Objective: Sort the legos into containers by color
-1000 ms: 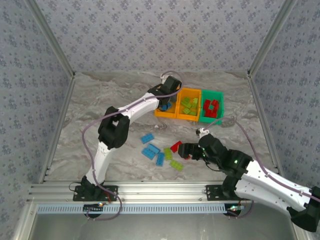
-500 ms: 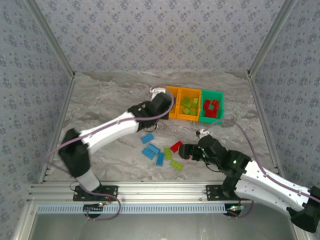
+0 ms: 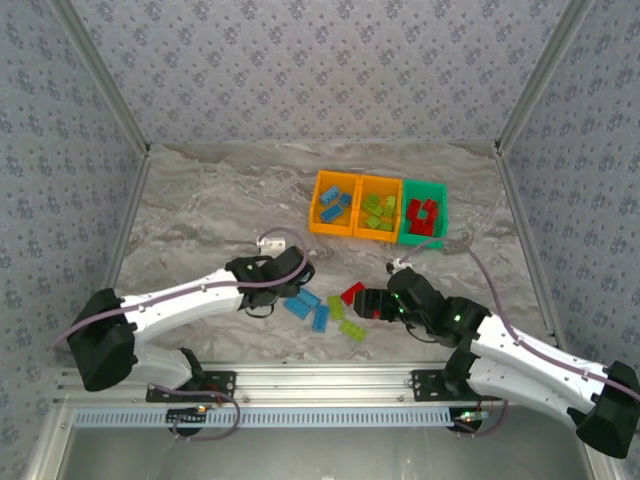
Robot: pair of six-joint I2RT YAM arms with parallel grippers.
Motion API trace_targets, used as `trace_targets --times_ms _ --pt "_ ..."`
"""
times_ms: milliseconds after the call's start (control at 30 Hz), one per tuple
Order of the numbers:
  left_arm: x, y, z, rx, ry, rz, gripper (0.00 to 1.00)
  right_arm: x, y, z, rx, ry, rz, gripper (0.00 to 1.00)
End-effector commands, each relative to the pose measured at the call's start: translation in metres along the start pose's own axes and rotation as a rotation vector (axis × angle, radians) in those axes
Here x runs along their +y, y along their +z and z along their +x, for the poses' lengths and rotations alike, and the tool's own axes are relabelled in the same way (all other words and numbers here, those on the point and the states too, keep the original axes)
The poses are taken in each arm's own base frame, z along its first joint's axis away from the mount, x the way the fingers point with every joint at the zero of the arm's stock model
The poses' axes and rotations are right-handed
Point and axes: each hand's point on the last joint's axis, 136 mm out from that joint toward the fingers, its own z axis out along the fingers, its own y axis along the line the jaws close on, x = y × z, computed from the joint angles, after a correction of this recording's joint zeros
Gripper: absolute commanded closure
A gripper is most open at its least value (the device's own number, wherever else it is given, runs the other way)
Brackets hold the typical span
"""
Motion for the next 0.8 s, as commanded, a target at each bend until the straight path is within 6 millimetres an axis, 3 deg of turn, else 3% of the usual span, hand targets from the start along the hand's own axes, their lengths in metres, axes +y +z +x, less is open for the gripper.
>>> trace_targets --times_ms 0,133,300,333,467,600,767 --pt "-0.018 0.007 -0.003 0.016 -0.109 0.06 0.22 0.008 -0.006 -0.009 -0.019 0.018 -0.023 0.09" --pt "-0.031 0.029 -0.008 0.032 -0.241 0.072 0.18 0.004 -0.006 -0.006 -0.017 0.025 -0.012 0.09" --pt "-0.053 0.052 -0.012 0.066 -0.277 0.077 0.11 -0.001 -0.009 -0.005 -0.009 0.008 0.012 0.09" --pt "-0.053 0.058 -0.011 0.068 -0.285 0.058 0.05 -0.002 -0.01 -0.006 -0.012 0.006 0.018 0.09" --pt "-0.044 0.078 0.002 0.091 -0.295 -0.043 0.04 -0.004 -0.012 -0.006 -0.022 0.011 0.016 0.08" --pt "-0.038 0.095 0.022 0.13 -0.298 -0.077 0.16 -0.007 -0.012 -0.004 -0.019 0.016 0.02 0.08" --pt "-0.038 0.102 0.032 0.152 -0.304 -0.065 0.36 -0.006 -0.012 -0.003 -0.014 0.018 0.013 0.08"
